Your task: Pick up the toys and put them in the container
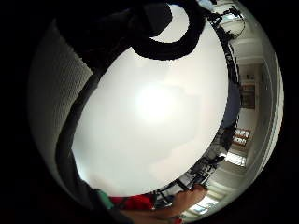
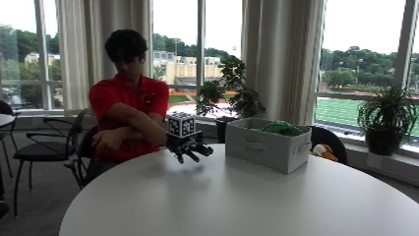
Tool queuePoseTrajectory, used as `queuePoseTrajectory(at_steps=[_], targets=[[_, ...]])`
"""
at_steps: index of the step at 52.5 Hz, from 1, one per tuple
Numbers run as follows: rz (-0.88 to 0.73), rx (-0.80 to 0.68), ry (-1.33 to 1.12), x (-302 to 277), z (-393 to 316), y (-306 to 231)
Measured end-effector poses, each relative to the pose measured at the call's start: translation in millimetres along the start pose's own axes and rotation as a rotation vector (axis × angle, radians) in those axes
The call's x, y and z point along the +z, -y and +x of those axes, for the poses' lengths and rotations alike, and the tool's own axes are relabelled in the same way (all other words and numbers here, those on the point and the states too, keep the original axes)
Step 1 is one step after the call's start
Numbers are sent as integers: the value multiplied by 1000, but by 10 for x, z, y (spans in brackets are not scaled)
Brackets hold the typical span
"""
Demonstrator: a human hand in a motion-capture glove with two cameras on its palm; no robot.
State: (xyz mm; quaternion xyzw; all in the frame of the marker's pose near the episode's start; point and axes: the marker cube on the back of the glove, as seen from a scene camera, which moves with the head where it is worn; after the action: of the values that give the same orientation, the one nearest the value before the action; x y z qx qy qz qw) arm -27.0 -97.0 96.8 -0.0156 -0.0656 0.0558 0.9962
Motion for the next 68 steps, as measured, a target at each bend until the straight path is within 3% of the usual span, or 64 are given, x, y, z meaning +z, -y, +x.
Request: queuePoseTrajectory(at_steps=[5,21,32,47,58,68], targets=[[-43,-89,-7,1,-51,-117],[-79,-44,-64,-22,95,-108],[-15,-40,-107,-150,208,-90],[-23,-58,56,-354,157,-200],[55,-92,45,-561,264,-134],[5,-79,36,-452,189,-292]])
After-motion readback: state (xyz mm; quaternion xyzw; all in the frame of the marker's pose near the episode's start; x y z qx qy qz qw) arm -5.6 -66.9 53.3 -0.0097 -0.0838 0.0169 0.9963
